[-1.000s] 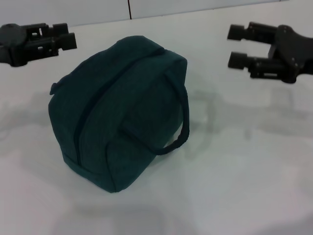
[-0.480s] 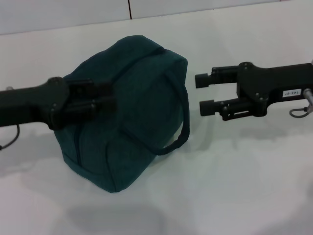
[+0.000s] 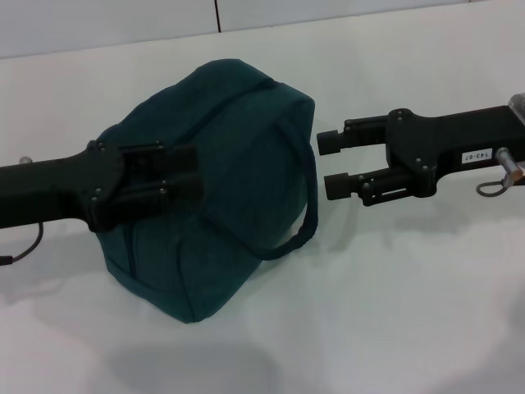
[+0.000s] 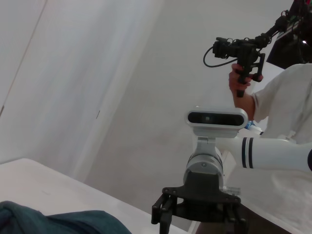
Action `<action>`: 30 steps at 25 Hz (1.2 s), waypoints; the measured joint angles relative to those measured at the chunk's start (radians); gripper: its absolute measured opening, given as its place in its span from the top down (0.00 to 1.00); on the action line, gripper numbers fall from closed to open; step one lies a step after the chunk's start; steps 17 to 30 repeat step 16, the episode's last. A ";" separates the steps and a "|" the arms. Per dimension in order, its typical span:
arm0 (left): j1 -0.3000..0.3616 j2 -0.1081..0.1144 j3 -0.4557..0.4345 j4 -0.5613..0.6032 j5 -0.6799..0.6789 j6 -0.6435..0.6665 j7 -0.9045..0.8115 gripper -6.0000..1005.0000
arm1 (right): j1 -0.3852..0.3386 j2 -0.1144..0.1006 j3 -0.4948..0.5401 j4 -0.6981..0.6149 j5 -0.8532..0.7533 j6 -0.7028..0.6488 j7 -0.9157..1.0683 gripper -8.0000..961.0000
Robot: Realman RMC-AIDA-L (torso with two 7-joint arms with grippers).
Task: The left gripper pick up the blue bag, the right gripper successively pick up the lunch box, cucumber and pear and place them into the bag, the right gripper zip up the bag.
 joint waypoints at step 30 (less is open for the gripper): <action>0.008 0.004 0.000 -0.005 -0.042 -0.002 0.006 0.46 | -0.002 0.014 0.003 0.002 -0.015 0.011 0.001 0.23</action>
